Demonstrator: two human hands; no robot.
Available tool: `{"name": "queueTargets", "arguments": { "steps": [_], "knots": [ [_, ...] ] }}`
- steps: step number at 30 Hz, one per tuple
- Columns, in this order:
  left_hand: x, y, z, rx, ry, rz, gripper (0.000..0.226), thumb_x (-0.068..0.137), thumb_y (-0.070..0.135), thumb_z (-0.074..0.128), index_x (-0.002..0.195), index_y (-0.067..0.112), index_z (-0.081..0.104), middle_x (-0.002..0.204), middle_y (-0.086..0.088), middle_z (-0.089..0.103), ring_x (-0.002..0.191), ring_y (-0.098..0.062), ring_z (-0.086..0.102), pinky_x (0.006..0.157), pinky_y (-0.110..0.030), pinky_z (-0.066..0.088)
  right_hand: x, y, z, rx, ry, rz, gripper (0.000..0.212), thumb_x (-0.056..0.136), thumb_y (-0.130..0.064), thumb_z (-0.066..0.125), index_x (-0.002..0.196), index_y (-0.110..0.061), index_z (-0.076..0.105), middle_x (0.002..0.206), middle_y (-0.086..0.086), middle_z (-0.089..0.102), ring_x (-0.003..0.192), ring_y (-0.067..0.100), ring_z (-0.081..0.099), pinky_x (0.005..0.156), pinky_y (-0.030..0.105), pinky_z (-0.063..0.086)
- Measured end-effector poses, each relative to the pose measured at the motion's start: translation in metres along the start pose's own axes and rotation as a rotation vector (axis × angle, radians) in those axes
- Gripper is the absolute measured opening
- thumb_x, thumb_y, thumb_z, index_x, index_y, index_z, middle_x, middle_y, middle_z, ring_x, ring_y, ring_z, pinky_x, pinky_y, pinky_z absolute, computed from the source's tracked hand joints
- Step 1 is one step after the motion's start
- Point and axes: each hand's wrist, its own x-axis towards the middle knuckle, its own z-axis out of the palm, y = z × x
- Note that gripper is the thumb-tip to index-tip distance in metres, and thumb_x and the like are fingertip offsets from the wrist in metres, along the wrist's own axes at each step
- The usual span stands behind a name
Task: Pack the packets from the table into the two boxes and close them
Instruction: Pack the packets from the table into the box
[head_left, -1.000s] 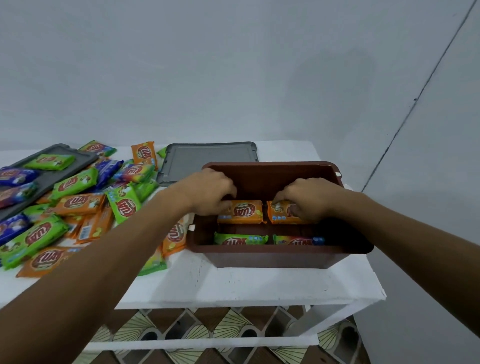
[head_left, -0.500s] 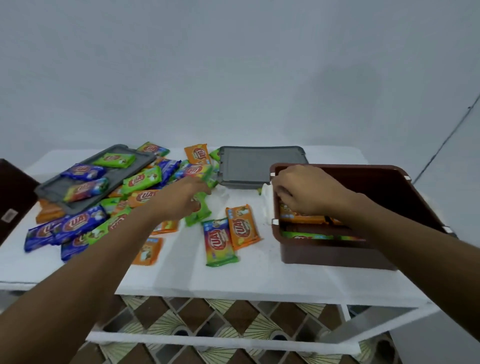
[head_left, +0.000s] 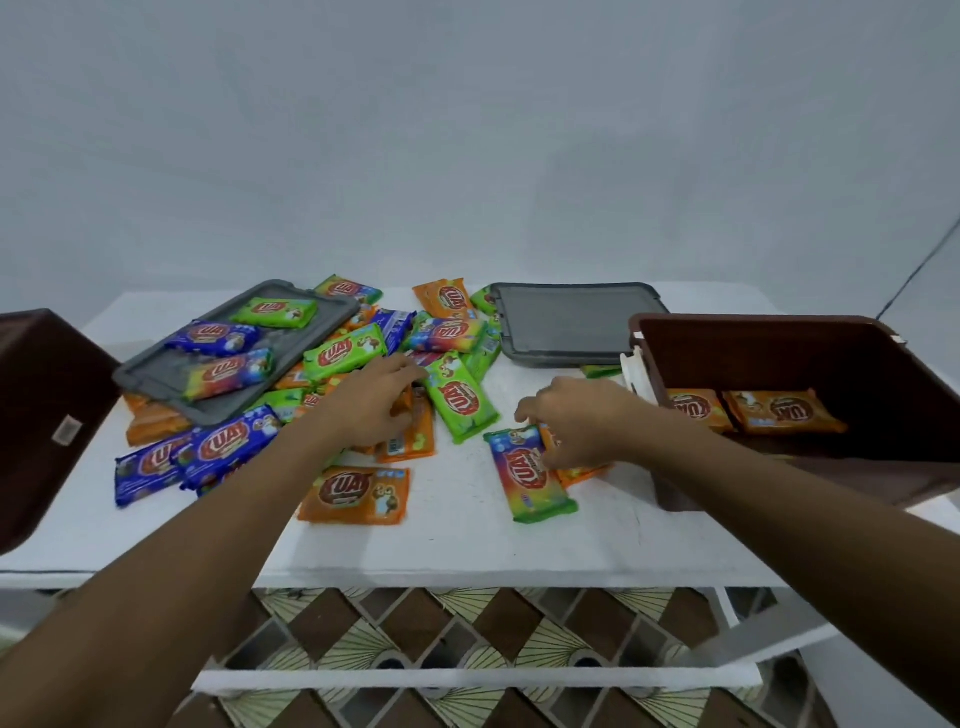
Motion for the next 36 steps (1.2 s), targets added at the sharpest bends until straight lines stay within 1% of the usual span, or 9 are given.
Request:
{"name": "queueTargets", "arguments": {
  "steps": [3, 7, 12, 16, 22, 26, 29, 32, 36],
  "knots": [
    [0.006, 0.004, 0.001, -0.032, 0.004, -0.059, 0.071, 0.089, 0.040, 0.062, 0.150, 0.023, 0.029, 0.153, -0.007, 0.032, 0.139, -0.027, 0.031, 0.109, -0.052, 0.034, 0.015, -0.014, 0.010, 0.005, -0.131, 0.054, 0.097, 0.073, -0.054, 0.075, 0.150, -0.023, 0.026, 0.142, 0.007, 0.047, 0.127, 0.024, 0.041, 0.094, 0.040, 0.043],
    [0.021, 0.023, 0.003, -0.104, -0.008, -0.153, 0.084, 0.085, 0.048, 0.066, 0.152, 0.023, 0.022, 0.154, -0.006, 0.032, 0.141, -0.028, 0.027, 0.113, -0.051, 0.029, 0.021, -0.018, 0.013, 0.046, -0.186, 0.090, 0.109, 0.067, -0.055, 0.080, 0.152, -0.020, 0.021, 0.144, 0.008, 0.042, 0.129, 0.026, 0.035, 0.104, 0.045, 0.036],
    [0.033, 0.029, 0.007, -0.343, 0.044, -0.292, 0.092, 0.073, 0.038, 0.081, 0.148, 0.024, 0.029, 0.145, -0.006, 0.044, 0.134, -0.031, 0.038, 0.108, -0.050, 0.038, 0.023, -0.018, 0.008, 0.147, -0.123, 0.109, 0.083, 0.067, -0.047, 0.083, 0.136, -0.021, 0.044, 0.127, 0.004, 0.049, 0.111, 0.019, 0.045, 0.094, 0.037, 0.045],
    [0.035, 0.032, -0.004, -0.768, 0.151, -0.330, 0.070, 0.080, 0.010, 0.077, 0.139, 0.024, 0.042, 0.136, -0.005, 0.050, 0.118, -0.024, 0.055, 0.090, -0.031, 0.050, 0.018, -0.004, -0.013, 0.432, -0.093, 0.102, 0.033, 0.078, -0.027, 0.078, 0.103, -0.024, 0.058, 0.111, -0.001, 0.060, 0.092, 0.015, 0.059, 0.074, 0.028, 0.053],
    [0.035, 0.043, -0.019, -1.041, 0.245, -0.311, 0.057, 0.083, 0.011, 0.075, 0.132, 0.020, 0.049, 0.130, -0.002, 0.058, 0.112, -0.019, 0.059, 0.093, -0.039, 0.053, -0.001, 0.022, -0.041, 0.834, -0.046, 0.155, 0.032, 0.083, -0.018, 0.075, 0.109, -0.020, 0.057, 0.102, 0.001, 0.070, 0.088, 0.017, 0.070, 0.069, 0.026, 0.057],
    [0.038, 0.063, -0.038, -1.041, 0.213, -0.166, 0.046, 0.094, 0.014, 0.061, 0.137, 0.024, 0.050, 0.135, 0.006, 0.048, 0.123, -0.008, 0.042, 0.091, -0.024, 0.040, -0.018, 0.039, -0.051, 0.967, 0.045, 0.148, 0.032, 0.083, -0.016, 0.074, 0.108, -0.021, 0.056, 0.102, 0.001, 0.070, 0.090, 0.015, 0.069, 0.070, 0.025, 0.058],
    [0.044, 0.079, -0.052, -0.832, 0.137, -0.044, 0.036, 0.100, 0.015, 0.049, 0.130, 0.034, 0.052, 0.137, 0.004, 0.051, 0.110, -0.013, 0.052, 0.082, -0.021, 0.046, -0.027, 0.054, -0.052, 1.041, 0.091, 0.173, 0.033, 0.082, -0.012, 0.073, 0.107, -0.020, 0.053, 0.106, 0.009, 0.068, 0.094, 0.020, 0.069, 0.075, 0.032, 0.060],
    [0.051, 0.101, -0.065, -0.702, 0.143, -0.039, 0.032, 0.101, 0.019, 0.041, 0.128, 0.036, 0.045, 0.115, -0.014, 0.060, 0.096, -0.033, 0.060, 0.082, -0.042, 0.050, -0.042, 0.074, -0.052, 1.147, 0.123, 0.182, 0.035, 0.082, -0.006, 0.070, 0.110, -0.020, 0.055, 0.110, 0.015, 0.064, 0.093, 0.025, 0.069, 0.069, 0.034, 0.059],
    [0.061, 0.141, -0.090, -0.626, 0.136, -0.021, 0.022, 0.097, 0.028, 0.050, 0.118, 0.030, 0.047, 0.070, -0.004, 0.055, 0.063, -0.022, 0.051, 0.057, -0.031, 0.037, -0.070, 0.116, -0.051, 1.216, 0.217, 0.225, 0.023, 0.081, -0.003, 0.070, 0.099, -0.015, 0.062, 0.103, 0.014, 0.067, 0.082, 0.020, 0.068, 0.062, 0.028, 0.055]
  ]
}}
